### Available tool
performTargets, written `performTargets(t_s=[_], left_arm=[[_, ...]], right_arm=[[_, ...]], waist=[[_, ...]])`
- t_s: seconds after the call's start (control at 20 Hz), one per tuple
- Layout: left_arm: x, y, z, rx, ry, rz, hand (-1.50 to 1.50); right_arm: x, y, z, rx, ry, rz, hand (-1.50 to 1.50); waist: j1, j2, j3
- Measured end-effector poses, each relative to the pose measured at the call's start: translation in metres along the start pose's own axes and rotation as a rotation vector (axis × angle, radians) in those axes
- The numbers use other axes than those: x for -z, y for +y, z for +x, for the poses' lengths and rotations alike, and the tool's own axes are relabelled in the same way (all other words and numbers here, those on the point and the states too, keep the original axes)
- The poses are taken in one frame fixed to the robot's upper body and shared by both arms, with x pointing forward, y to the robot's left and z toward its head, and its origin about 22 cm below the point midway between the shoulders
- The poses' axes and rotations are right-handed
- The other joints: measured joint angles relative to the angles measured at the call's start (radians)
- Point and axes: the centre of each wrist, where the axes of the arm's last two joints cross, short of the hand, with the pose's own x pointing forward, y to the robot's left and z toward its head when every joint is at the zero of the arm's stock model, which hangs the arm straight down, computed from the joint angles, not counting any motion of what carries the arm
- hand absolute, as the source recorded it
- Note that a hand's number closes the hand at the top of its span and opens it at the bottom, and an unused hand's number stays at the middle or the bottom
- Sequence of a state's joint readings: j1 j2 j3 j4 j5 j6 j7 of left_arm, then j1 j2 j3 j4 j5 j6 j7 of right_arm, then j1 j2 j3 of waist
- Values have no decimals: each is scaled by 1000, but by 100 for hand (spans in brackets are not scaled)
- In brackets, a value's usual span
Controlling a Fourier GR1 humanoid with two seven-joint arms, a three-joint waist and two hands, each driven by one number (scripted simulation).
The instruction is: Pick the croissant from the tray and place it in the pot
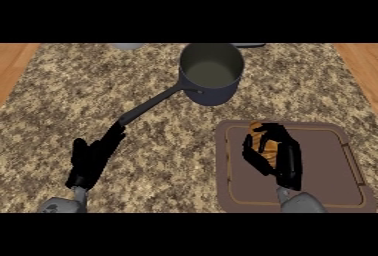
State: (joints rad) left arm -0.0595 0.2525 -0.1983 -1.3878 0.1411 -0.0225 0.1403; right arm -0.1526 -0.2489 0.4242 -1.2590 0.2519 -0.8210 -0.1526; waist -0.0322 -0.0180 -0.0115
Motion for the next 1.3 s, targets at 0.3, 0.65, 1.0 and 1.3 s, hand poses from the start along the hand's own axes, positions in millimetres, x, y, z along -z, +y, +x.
performTargets(t_s=[0.3,0.65,1.0,1.3], left_arm=[[3,2,6,5,-5,-12,0],[8,-8,5,5,-8,-33,0],[10,-8,6,10,-22,-43,0],[13,-8,8,18,-32,-58,0]], right_arm=[[44,-3,60,-82,9,25,150],[94,13,149,-253,68,120,150],[129,47,203,-447,122,204,150],[149,74,209,-736,177,255,150]], waist=[[13,4,3],[34,10,6],[52,19,9],[65,25,10]])
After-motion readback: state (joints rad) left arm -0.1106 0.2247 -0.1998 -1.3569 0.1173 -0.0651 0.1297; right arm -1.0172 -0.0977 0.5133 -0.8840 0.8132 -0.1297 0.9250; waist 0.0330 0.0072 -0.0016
